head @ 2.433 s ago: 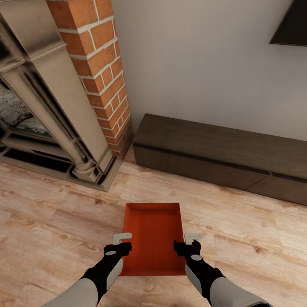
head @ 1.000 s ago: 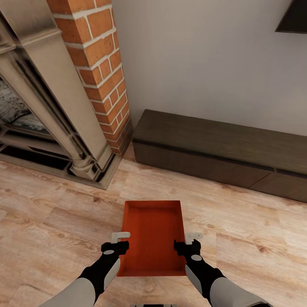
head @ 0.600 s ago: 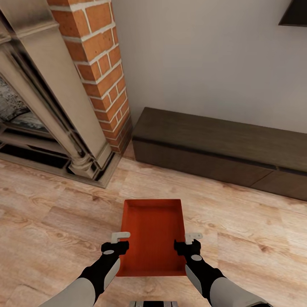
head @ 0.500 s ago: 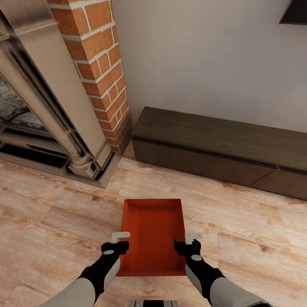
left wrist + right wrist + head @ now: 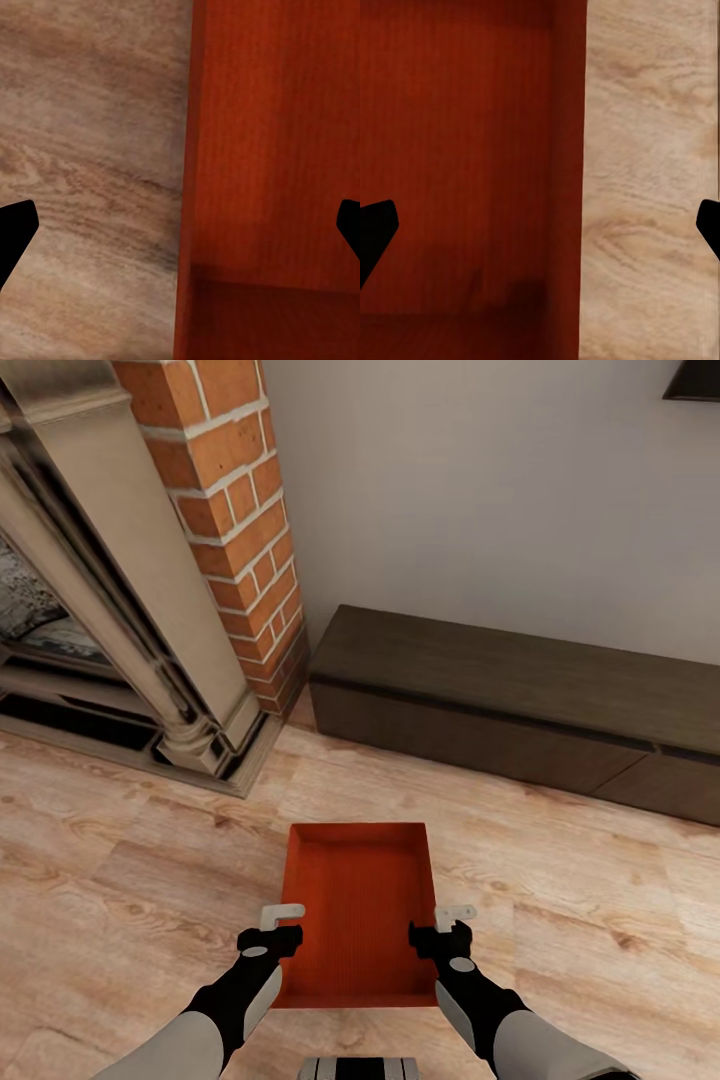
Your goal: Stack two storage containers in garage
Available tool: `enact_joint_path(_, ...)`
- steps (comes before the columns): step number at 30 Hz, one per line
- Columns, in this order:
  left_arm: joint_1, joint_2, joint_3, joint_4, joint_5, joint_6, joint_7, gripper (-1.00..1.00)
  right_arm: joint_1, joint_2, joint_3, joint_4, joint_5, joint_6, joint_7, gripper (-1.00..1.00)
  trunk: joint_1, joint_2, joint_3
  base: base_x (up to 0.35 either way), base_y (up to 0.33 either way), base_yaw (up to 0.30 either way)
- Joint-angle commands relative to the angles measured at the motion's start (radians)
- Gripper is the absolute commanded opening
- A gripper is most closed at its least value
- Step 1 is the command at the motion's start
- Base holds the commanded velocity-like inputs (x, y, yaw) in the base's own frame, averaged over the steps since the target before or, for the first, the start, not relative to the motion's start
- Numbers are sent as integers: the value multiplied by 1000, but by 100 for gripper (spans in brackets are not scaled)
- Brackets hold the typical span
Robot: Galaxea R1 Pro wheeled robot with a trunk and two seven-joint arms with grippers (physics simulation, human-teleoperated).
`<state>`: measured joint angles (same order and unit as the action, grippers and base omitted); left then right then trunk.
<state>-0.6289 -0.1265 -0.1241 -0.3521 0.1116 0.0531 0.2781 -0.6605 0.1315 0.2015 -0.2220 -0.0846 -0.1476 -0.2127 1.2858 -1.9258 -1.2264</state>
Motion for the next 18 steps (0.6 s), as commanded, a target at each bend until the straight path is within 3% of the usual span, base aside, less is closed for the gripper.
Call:
enact_joint_path(1,0,1,-9,-2,10,5,7,100,-1,-1,8,1,-9,-6,-5,100,0,0,-1,0,0,0)
enact_joint_path(18,0,1,-8,-2,11,4,7,100,-1,-5,7,1,-8,-10,-5,100,0,0,-1,0,0,0)
